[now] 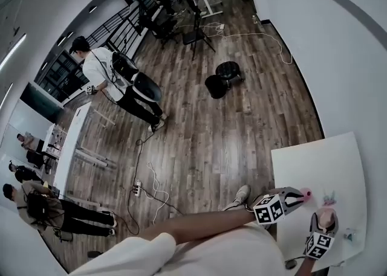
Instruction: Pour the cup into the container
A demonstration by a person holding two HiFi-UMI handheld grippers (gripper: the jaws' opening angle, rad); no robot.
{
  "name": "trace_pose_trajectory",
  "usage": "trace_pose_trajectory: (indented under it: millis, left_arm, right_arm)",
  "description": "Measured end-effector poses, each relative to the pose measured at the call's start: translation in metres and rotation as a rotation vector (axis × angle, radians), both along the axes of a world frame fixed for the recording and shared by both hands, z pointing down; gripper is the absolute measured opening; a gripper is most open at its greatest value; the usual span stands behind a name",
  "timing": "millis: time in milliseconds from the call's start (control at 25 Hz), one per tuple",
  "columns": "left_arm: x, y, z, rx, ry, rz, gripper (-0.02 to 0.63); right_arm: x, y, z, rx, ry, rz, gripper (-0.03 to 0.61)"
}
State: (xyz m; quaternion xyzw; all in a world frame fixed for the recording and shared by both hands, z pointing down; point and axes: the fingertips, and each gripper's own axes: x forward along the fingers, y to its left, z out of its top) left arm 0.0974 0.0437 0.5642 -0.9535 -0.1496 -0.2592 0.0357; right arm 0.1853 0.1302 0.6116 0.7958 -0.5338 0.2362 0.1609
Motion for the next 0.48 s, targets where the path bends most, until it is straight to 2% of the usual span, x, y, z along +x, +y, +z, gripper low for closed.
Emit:
trace_pose_trajectory:
  millis: [240,480]
  left_arm:
    - [0.006,0.025,0.019,-0.003,0.006,0.046,0.063]
    - [0.009,0.044,0.004,-0.016,-0.012,0.095,0.063]
  right_arm:
    - [-0.004,0.031,0.018,0.008,0.005,0.052,0.368]
    - [-0.004,0.059,-0.005,-0.002,0.015,0.110,0.368]
